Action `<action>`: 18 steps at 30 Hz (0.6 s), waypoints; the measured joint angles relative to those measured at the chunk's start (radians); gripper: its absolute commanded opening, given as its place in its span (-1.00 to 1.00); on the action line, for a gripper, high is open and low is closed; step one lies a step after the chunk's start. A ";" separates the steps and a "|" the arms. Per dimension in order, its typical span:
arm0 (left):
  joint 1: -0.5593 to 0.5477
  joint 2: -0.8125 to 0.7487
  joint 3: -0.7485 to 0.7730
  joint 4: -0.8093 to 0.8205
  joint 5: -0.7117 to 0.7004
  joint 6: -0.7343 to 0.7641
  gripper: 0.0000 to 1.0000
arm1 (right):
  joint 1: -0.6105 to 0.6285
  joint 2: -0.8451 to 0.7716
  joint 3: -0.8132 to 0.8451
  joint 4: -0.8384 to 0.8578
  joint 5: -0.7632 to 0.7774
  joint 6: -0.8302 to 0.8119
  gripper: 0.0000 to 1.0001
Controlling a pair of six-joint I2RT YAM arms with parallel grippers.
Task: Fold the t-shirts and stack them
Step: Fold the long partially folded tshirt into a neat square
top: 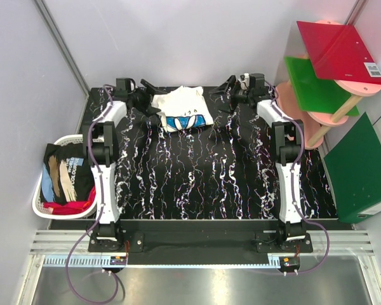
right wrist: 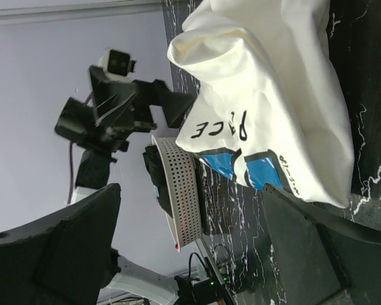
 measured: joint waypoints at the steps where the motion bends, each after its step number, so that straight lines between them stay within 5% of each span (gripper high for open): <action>1: 0.000 -0.044 -0.031 -0.008 -0.009 0.022 0.98 | -0.002 -0.015 -0.024 0.003 0.001 -0.008 0.99; 9: -0.011 -0.389 -0.312 -0.064 -0.072 0.165 0.98 | -0.011 -0.041 -0.245 -0.012 0.024 -0.065 0.99; 18: -0.103 -0.331 -0.476 -0.229 -0.122 0.241 0.96 | -0.012 -0.041 -0.280 -0.022 0.018 -0.081 0.99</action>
